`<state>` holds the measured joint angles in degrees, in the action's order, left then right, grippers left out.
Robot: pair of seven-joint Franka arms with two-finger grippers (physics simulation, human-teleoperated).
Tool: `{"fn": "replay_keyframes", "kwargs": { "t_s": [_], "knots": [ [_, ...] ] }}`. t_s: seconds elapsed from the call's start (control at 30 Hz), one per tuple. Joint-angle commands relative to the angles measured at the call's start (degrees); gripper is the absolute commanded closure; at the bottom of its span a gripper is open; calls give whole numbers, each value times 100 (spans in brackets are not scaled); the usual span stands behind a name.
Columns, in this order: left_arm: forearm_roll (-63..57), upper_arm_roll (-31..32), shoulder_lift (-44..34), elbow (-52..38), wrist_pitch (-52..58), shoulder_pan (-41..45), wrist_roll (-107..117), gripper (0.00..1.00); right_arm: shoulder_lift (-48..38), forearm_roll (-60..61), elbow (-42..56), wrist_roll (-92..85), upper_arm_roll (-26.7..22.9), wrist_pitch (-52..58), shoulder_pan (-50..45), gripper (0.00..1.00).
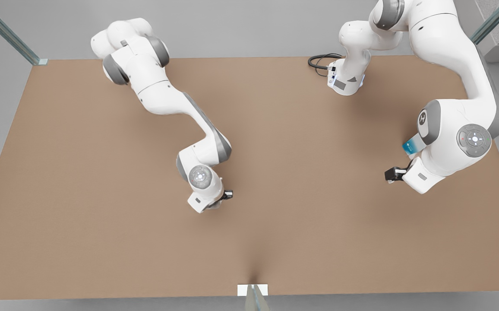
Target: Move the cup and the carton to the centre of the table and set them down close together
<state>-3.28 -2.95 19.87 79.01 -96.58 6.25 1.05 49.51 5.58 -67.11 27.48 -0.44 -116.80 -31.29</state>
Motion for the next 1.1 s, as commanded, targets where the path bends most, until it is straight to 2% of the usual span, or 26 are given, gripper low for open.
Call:
{"fn": "replay_keyframes", "kwargs": {
  "t_s": [0.0, 0.13, 0.2, 0.37, 0.43, 0.53, 0.6, 0.67, 0.7, 0.73, 0.77, 0.8, 0.83, 0.87, 0.9, 1.07],
  "knots": [
    [-6, -4, 0, 0, -1, -9, 0, 0, 24, -22, 31, 12, 0, -9, 0, 79],
    [-6, -83, 9, -9, -19, -27, 0, 0, 498, -66, 699, 47, 9, -27, -88, 79],
    [-6, -83, 9, -9, -19, -27, 0, 0, 902, -57, 1349, 29, 53, -53, -237, 79],
    [20, -365, 44, 0, -19, -53, 193, 0, 946, -57, 1385, -410, 97, -133, -351, 79],
    [424, -997, 79, 79, 7, -106, 412, 0, 1069, -57, 1499, -533, 88, -194, -422, 79],
    [442, -1533, 79, 281, 104, -106, 712, 0, 1184, -57, 1595, -516, 97, -335, -501, 79],
    [442, -1630, -9, 536, 148, -106, 712, 0, 1245, -57, 1595, -524, 176, -590, -580, 79],
    [433, -1621, -545, 1379, -388, -106, 765, 0, 1237, -57, 1595, -516, 255, -642, -597, 79],
    [424, -1569, -651, 1529, -485, -176, 773, 0, 1245, -57, 1587, -507, 255, -774, -633, 79],
    [363, -1139, -790, 1678, -537, -650, 773, 0, 1245, -57, 1587, -507, 255, -774, -633, 79],
    [345, -927, -1090, 2249, -967, -932, 712, 0, 1263, -57, 1587, -507, 255, -783, -641, 75],
    [328, -778, -1160, 2417, -1074, -1178, 694, 0, 1280, -57, 1587, -481, 255, -879, -685, 39],
    [-67, -681, -1292, 2654, -1170, -1214, 694, 0, 1307, -57, 1560, -472, 255, -994, -685, 35],
    [-94, -672, -1380, 2847, -1258, -1310, 694, 0, 1307, -57, 1560, -472, 255, -994, -685, 25],
    [-112, -672, -1424, 2962, -1284, -1389, 694, 0, 1316, -57, 1560, -445, 255, -1020, -685, 20],
    [-120, -690, -1486, 3287, -1249, -1670, 677, 0, 1324, -13, 1587, -366, 299, -1038, -703, 19]
  ]
}}
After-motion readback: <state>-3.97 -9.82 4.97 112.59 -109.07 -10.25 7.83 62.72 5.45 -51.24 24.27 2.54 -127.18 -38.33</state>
